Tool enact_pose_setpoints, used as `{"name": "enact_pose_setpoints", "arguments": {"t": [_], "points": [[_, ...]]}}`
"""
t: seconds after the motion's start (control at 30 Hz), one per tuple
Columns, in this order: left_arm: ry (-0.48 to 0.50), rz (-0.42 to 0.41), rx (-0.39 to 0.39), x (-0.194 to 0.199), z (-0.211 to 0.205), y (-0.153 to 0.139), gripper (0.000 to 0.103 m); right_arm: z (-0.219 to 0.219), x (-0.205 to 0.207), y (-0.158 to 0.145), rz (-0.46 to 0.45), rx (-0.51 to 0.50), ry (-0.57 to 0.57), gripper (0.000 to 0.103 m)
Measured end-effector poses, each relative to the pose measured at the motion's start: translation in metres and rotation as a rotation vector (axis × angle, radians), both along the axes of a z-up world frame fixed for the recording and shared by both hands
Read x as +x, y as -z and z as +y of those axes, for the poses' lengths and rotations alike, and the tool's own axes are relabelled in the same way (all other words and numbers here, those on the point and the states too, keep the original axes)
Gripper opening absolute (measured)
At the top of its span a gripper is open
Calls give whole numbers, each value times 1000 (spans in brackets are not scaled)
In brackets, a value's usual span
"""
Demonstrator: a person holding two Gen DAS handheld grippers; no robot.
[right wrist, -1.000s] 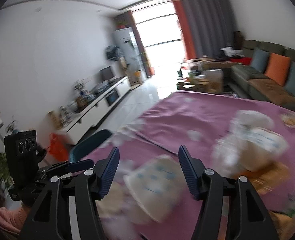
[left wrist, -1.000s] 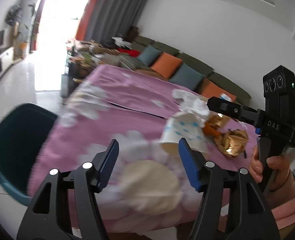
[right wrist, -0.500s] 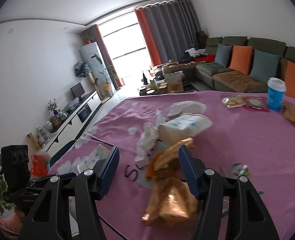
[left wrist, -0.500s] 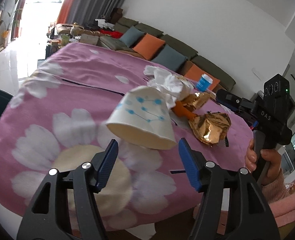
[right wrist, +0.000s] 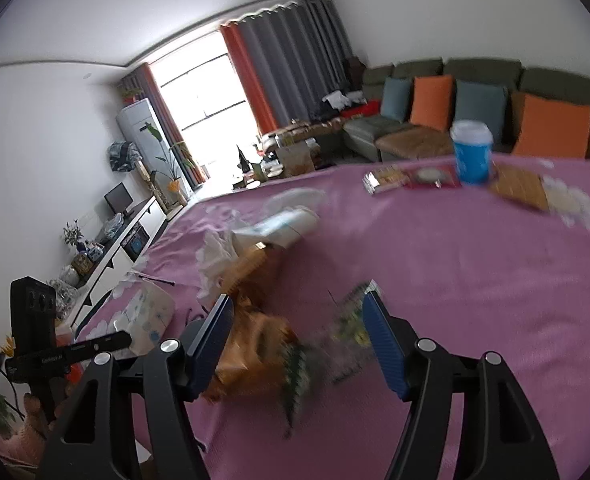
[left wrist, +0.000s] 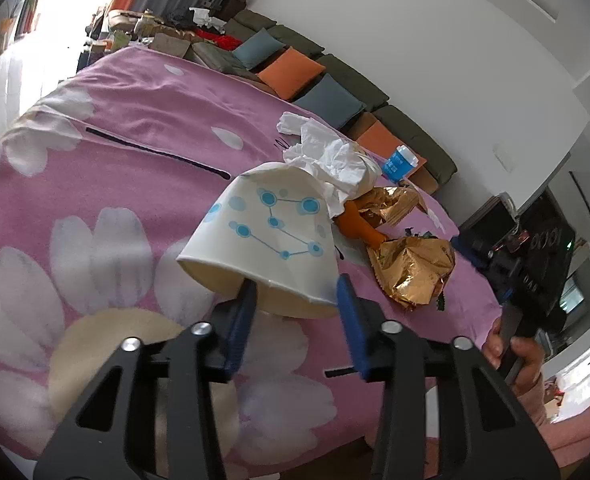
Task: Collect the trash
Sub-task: 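Grasp the white paper cup with the left gripper while the right gripper grasps a gold wrapper, then carry the paper cup and gold wrapper over the teal bin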
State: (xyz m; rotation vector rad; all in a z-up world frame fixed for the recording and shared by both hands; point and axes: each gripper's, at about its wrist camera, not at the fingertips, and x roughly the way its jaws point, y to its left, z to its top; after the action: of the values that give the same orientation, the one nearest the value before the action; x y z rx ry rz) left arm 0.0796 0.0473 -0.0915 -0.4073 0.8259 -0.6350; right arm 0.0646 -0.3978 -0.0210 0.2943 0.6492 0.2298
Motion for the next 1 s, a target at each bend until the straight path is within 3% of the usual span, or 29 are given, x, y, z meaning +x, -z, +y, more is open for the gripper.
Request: {"name": "enact_pose_setpoints", "arguments": {"t": [0.13, 0.43, 0.9, 1.0], "points": [[12, -8, -2, 2, -2, -2, 21, -5, -7, 5, 11, 8, 10, 65], [17, -51, 36, -3, -6, -7, 10, 16, -15, -2, -20, -9, -69, 62], [15, -87, 69, -14, 0, -14, 4, 20, -7, 10, 32, 44, -96, 20], [16, -93, 78, -13, 0, -14, 4, 22, -9, 6, 22, 53, -113, 18]]}}
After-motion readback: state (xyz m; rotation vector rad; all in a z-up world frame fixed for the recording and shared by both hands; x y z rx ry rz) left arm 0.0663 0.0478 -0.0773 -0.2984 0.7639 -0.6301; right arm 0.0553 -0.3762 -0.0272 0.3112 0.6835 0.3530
